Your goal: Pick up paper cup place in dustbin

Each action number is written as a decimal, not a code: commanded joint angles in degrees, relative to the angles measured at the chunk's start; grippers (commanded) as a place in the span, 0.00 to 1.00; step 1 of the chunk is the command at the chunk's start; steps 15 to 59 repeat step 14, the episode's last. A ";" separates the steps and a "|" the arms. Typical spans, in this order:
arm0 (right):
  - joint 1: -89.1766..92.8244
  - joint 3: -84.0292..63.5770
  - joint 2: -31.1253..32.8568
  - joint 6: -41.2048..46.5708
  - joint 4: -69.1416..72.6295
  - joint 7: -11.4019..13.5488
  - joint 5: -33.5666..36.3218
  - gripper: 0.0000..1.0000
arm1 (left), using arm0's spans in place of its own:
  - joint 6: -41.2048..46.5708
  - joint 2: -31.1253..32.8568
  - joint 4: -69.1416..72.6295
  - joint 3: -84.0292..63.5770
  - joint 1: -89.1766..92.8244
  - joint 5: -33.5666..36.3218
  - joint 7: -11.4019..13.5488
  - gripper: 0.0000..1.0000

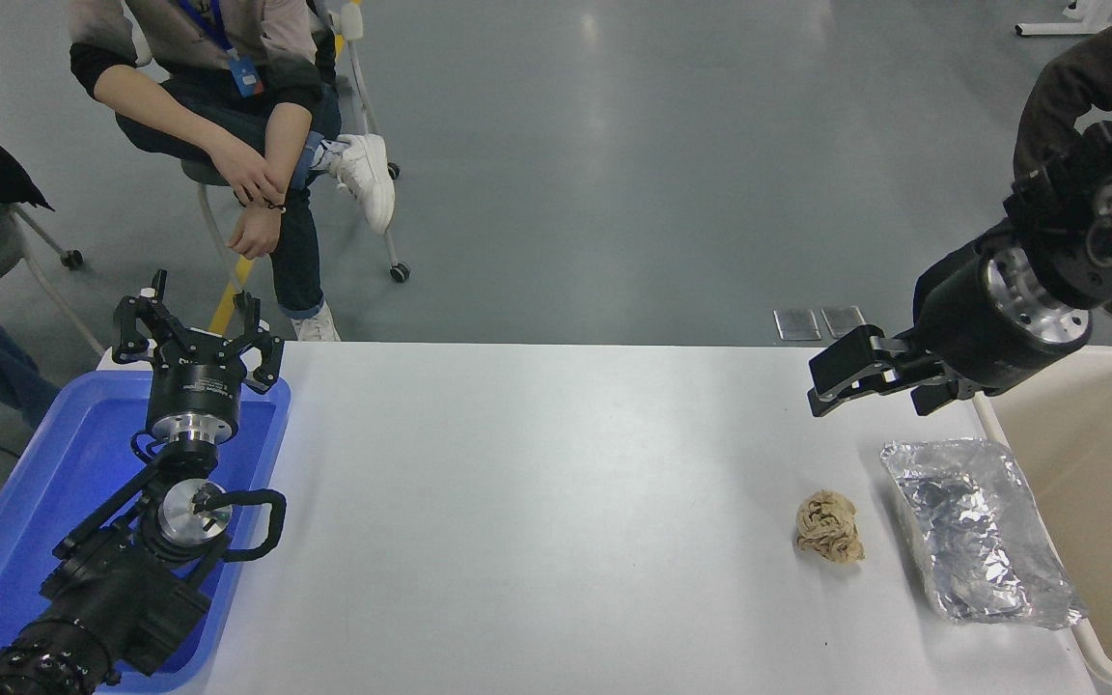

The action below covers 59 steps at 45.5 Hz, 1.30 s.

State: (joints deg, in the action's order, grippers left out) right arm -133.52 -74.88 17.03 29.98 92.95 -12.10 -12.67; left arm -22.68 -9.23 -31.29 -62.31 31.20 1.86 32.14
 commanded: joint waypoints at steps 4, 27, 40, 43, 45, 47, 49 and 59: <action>-2.27 -0.27 -3.05 0.52 0.65 -0.03 2.83 1.00 | 0.00 0.00 0.00 0.00 0.00 -0.01 0.03 0.99; -2.63 -0.09 -4.81 0.61 0.57 -0.47 2.65 1.00 | 0.00 0.00 0.00 0.00 0.00 -0.01 0.03 0.99; -2.63 -0.09 -4.81 0.61 0.57 -0.47 2.65 1.00 | 0.00 0.00 0.00 0.00 0.00 -0.01 0.03 0.99; -2.63 -0.09 -4.81 0.61 0.57 -0.47 2.65 1.00 | 0.00 0.00 0.00 0.00 0.00 -0.01 0.03 0.99; -2.63 -0.09 -4.81 0.61 0.57 -0.47 2.65 1.00 | 0.00 0.00 0.00 0.00 0.00 -0.01 0.03 0.99; -2.63 -0.09 -4.81 0.61 0.57 -0.47 2.65 1.00 | 0.00 0.00 0.00 0.00 0.00 -0.01 0.03 0.99; -2.63 -0.09 -4.81 0.61 0.57 -0.47 2.65 1.00 | 0.00 0.00 0.00 0.00 0.00 -0.01 0.03 0.99; -2.63 -0.09 -4.81 0.61 0.57 -0.47 2.65 1.00 | 0.00 0.00 0.00 0.00 0.00 -0.01 0.03 0.99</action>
